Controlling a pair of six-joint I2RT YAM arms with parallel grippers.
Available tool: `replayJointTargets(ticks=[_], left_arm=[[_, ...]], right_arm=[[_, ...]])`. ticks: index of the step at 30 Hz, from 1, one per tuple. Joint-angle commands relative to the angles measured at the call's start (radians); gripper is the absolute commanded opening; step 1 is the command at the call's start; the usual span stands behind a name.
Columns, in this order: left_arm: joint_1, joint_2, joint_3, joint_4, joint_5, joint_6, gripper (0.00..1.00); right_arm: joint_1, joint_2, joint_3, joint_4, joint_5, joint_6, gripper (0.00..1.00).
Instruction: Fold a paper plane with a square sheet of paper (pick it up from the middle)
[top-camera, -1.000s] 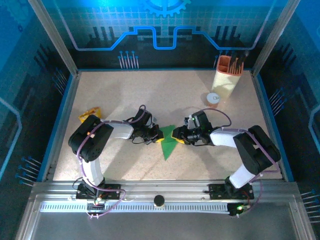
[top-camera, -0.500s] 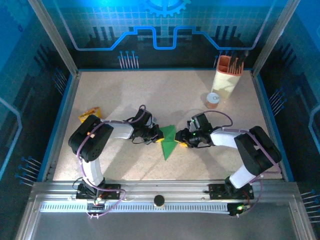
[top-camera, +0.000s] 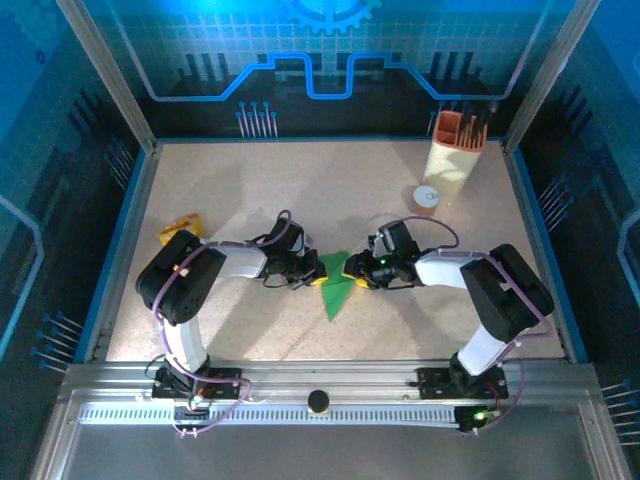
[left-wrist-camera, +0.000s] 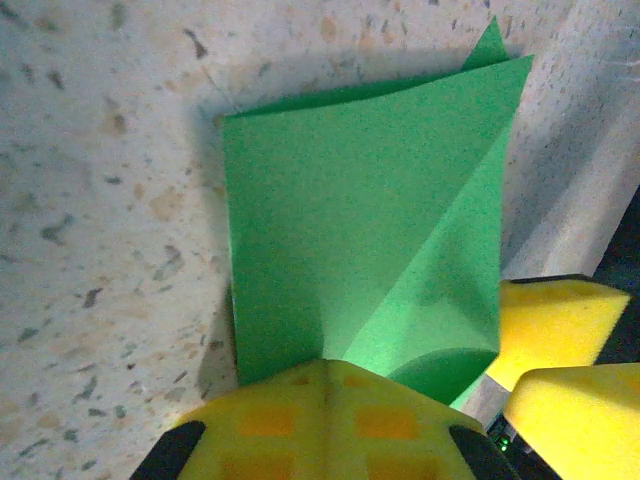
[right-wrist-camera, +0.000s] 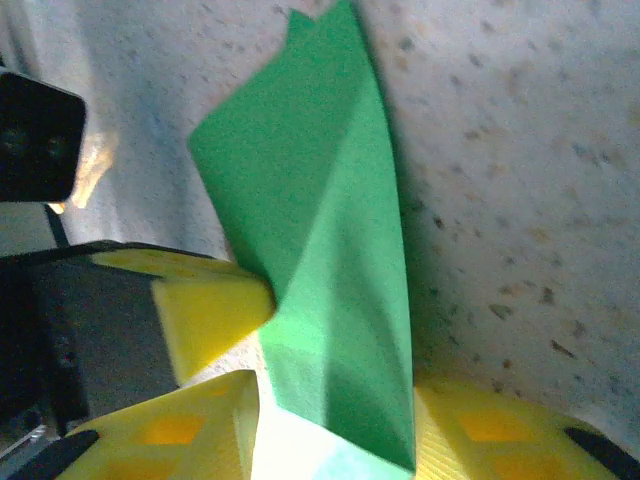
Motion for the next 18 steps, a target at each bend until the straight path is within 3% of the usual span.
replayJointTargets(ticks=[1, 18], left_arm=[[0.007, -0.022, -0.005, -0.052, -0.015, 0.0, 0.0], [0.008, -0.017, -0.012, -0.019, -0.013, -0.008, 0.0]], right_arm=[[0.002, 0.009, 0.03, 0.008, -0.022, -0.021, 0.43], [-0.068, 0.124, 0.146, -0.059, -0.17, -0.18, 0.4]])
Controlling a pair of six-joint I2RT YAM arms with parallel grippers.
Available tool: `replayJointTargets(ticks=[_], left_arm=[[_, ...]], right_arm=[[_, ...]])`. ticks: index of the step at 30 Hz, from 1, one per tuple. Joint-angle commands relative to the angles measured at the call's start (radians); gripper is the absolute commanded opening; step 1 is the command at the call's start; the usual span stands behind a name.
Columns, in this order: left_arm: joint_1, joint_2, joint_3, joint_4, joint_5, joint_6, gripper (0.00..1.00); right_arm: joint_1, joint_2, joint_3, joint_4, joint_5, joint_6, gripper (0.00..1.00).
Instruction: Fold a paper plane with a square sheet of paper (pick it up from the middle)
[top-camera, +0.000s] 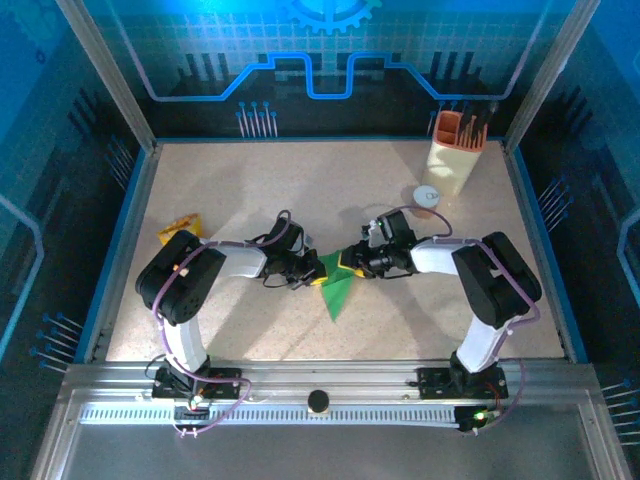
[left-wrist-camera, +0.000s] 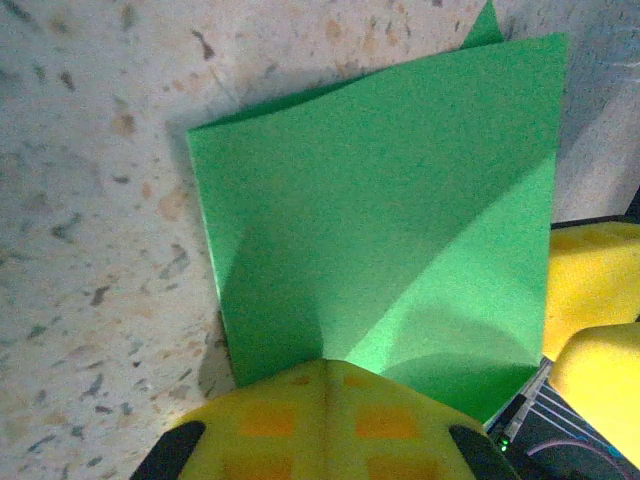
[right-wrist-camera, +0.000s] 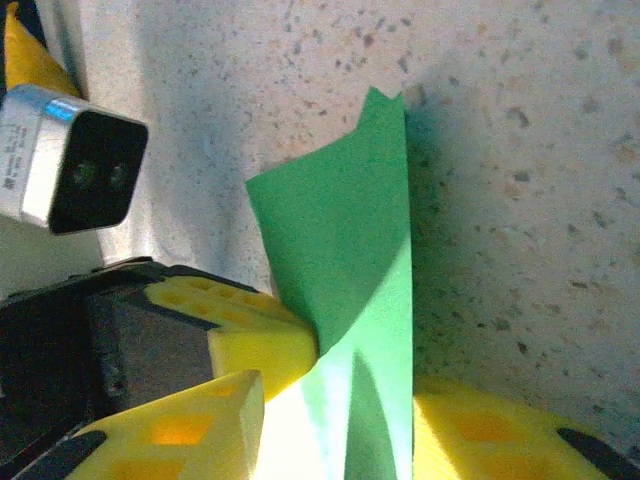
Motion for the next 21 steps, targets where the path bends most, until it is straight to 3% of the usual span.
replayJointTargets(ticks=[1, 12, 21], left_arm=[[0.007, -0.015, -0.014, -0.011, -0.012, -0.01, 0.0], [0.006, -0.015, -0.01, -0.007, -0.004, -0.012, 0.0], [0.006, -0.03, -0.01, 0.002, 0.008, -0.007, 0.0]], right_arm=[[-0.026, 0.033, 0.047, -0.045, -0.077, -0.065, 0.39], [-0.033, 0.11, 0.16, -0.152, -0.118, -0.167, 0.25], [-0.033, 0.136, 0.201, -0.245, -0.114, -0.23, 0.2]])
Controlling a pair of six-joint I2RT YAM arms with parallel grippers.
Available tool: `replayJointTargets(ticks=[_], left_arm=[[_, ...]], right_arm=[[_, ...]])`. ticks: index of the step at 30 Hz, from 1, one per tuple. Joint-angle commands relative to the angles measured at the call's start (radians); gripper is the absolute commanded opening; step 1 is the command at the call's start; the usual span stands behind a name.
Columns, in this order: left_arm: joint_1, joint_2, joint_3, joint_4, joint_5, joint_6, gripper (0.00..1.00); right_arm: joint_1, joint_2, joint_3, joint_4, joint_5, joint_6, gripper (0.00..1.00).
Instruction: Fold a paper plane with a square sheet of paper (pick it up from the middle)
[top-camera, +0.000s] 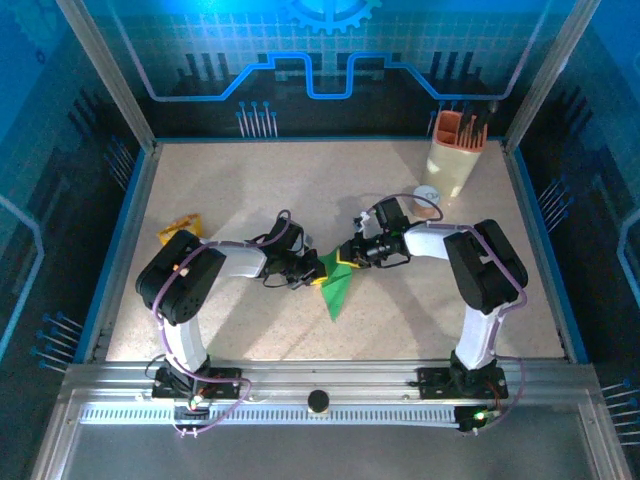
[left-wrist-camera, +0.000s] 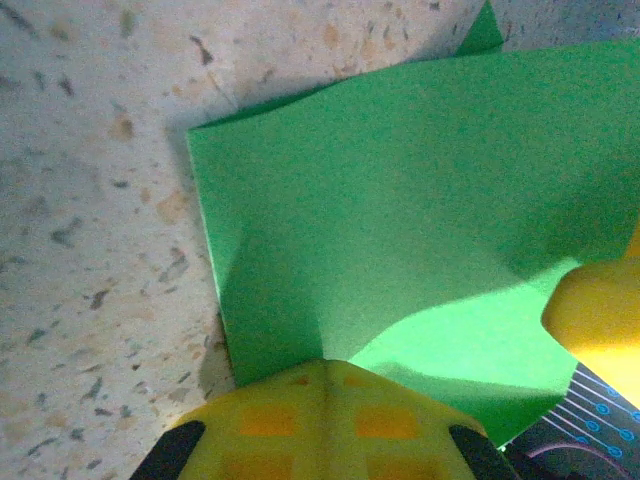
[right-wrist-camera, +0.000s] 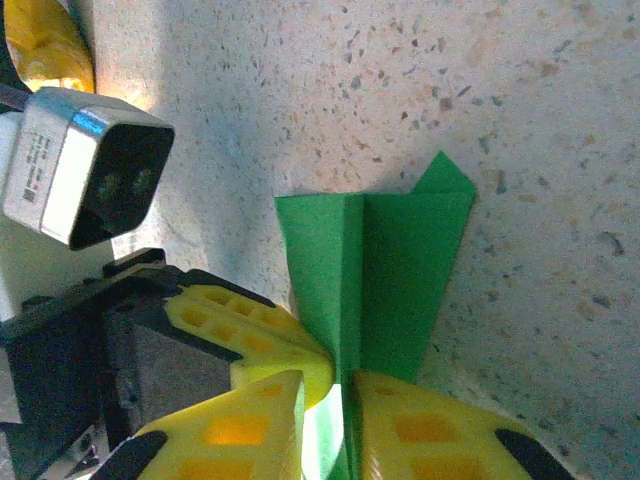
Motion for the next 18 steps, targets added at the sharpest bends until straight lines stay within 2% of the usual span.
replayJointTargets(ticks=[1, 3, 6, 9, 14, 18], left_arm=[[0.005, -0.03, -0.008, 0.0, 0.008, -0.007, 0.0], [0.006, -0.035, -0.011, 0.005, 0.012, -0.007, 0.01], [0.005, -0.065, -0.025, 0.036, 0.011, -0.015, 0.06], [0.006, -0.106, -0.043, 0.07, -0.001, -0.013, 0.15], [0.006, -0.201, -0.089, 0.07, -0.081, 0.012, 0.41], [-0.002, -0.265, -0.138, 0.087, -0.127, 0.047, 0.48]], right_arm=[[-0.013, 0.023, 0.024, -0.067, -0.029, -0.044, 0.19], [-0.013, 0.021, 0.023, -0.068, -0.034, -0.048, 0.13], [-0.013, 0.01, 0.02, -0.074, -0.027, -0.048, 0.09], [-0.014, -0.01, 0.012, -0.073, -0.01, -0.037, 0.07], [-0.018, -0.089, -0.043, -0.026, 0.077, 0.049, 0.06], [-0.022, -0.168, -0.139, 0.088, 0.178, 0.203, 0.04]])
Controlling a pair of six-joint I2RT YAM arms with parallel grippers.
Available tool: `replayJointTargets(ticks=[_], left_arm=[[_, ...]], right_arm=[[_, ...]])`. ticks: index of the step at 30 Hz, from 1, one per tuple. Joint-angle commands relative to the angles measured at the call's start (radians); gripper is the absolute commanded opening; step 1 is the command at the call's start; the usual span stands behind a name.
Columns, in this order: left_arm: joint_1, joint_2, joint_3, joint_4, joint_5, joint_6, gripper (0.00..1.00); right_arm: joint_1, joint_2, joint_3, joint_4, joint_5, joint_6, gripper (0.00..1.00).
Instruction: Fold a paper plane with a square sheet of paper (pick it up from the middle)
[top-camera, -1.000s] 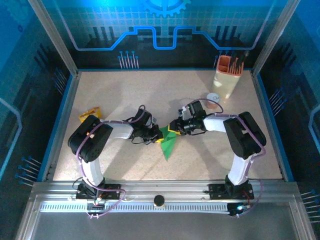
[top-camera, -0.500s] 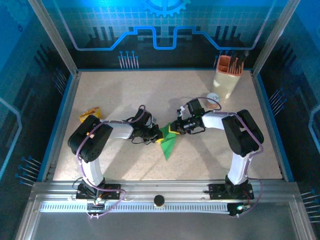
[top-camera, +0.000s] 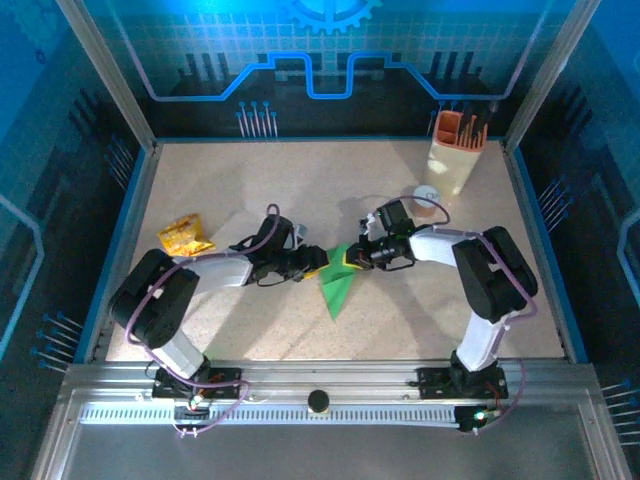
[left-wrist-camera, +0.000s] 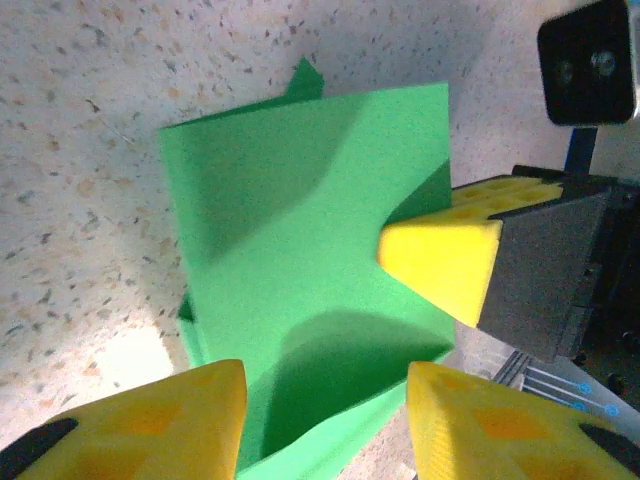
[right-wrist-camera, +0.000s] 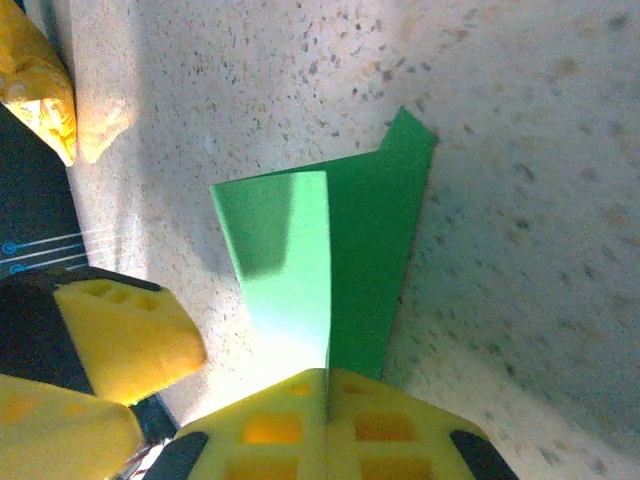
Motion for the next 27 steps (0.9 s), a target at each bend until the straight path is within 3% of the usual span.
replayJointTargets(ticks=[1, 7, 12, 20, 27], left_arm=[[-0.01, -0.061, -0.043, 0.019, -0.057, 0.053, 0.49], [-0.127, -0.136, -0.001, -0.126, -0.189, 0.254, 0.51], [-0.3, -0.133, 0.072, -0.278, -0.439, 0.417, 0.48], [-0.481, -0.019, 0.165, -0.367, -0.684, 0.549, 0.48], [-0.545, 0.072, 0.227, -0.419, -0.844, 0.604, 0.48]], right_arm=[[-0.018, -0.074, -0.073, 0.103, 0.101, 0.166, 0.04], [0.006, -0.139, -0.164, 0.195, 0.239, 0.377, 0.03], [0.034, -0.164, -0.199, 0.192, 0.341, 0.47, 0.0], [0.056, -0.177, -0.216, 0.211, 0.365, 0.522, 0.0], [0.058, -0.178, -0.203, 0.217, 0.347, 0.523, 0.0]])
